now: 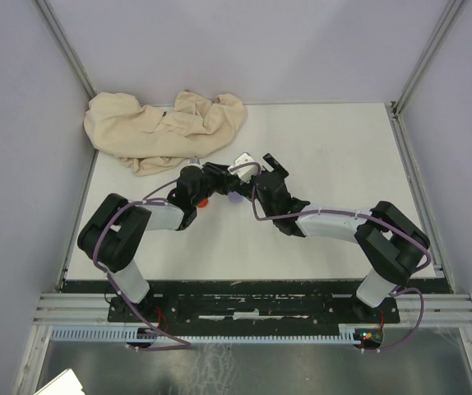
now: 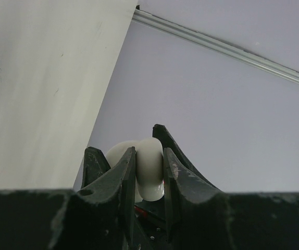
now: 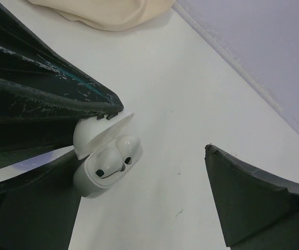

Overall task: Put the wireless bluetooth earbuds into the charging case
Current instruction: Close the charging case, then place the charging case at the center of the board.

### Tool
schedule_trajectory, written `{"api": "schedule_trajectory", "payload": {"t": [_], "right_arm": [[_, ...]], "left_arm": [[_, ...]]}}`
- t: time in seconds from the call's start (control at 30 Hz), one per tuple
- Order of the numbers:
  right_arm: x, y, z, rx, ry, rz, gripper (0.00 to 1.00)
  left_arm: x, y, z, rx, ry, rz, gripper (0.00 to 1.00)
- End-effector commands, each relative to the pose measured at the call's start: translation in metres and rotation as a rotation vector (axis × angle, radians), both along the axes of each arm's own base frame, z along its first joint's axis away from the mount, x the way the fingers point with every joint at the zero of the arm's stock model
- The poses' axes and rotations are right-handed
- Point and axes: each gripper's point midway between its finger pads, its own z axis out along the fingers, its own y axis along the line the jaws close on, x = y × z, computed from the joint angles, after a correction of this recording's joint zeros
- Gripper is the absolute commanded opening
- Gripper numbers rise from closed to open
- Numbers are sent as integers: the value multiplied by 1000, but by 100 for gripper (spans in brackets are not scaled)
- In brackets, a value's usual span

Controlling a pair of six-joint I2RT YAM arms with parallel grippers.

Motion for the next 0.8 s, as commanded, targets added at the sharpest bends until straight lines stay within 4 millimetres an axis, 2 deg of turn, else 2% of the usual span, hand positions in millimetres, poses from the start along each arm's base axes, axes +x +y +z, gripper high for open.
{"api": "schedule_trajectory", "payload": {"t": [0.0,0.47,0.63,0.77], "right_arm": [[1,-11,28,-6,-78,-36,99],[-7,-36,34,-97,-88,-85,99],[-23,-69,35,0,-15,-179,99],[-29,-99,35,140,105,-279,99]], "left_arm": [[-1,-7,17,-60,-35,-31,3],[1,-8,10,-61,-38,-45,3],[10,4,6,7,-83,-46,3],[13,16,-5,167,-143,-95,3]]}}
